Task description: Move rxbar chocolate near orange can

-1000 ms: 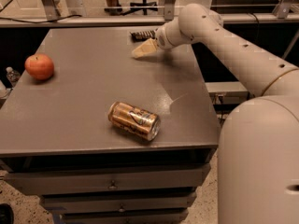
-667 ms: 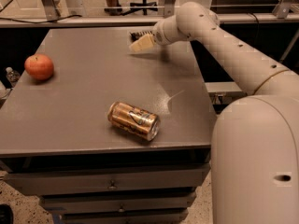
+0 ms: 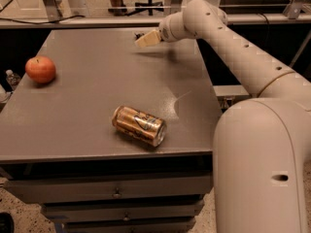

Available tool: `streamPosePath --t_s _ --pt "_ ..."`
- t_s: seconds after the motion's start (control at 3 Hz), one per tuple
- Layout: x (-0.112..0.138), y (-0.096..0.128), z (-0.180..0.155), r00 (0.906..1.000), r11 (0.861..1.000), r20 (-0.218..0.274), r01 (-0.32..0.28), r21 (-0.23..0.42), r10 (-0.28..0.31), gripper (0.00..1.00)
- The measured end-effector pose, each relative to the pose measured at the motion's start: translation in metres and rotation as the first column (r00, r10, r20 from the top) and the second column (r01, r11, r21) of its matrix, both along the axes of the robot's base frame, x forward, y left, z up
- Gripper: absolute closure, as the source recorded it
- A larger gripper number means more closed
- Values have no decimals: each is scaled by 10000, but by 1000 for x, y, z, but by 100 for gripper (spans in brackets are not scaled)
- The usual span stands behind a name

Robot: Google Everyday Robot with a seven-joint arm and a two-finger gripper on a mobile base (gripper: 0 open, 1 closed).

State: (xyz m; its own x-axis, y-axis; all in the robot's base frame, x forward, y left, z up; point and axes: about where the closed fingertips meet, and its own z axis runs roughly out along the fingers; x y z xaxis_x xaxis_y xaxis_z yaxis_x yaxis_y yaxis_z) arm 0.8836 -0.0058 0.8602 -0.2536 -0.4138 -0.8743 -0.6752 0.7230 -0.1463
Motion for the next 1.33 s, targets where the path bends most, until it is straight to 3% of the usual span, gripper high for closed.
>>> streamPosePath --t_s 0.67,1.0,1.33 --pt "9 -11 -13 9981 9985 -284 551 40 -550 0" --pt "11 -12 -20 9967 9976 -468 676 142 -669 16" --pt "13 -16 -25 9948 9963 -605 831 231 -816 39"
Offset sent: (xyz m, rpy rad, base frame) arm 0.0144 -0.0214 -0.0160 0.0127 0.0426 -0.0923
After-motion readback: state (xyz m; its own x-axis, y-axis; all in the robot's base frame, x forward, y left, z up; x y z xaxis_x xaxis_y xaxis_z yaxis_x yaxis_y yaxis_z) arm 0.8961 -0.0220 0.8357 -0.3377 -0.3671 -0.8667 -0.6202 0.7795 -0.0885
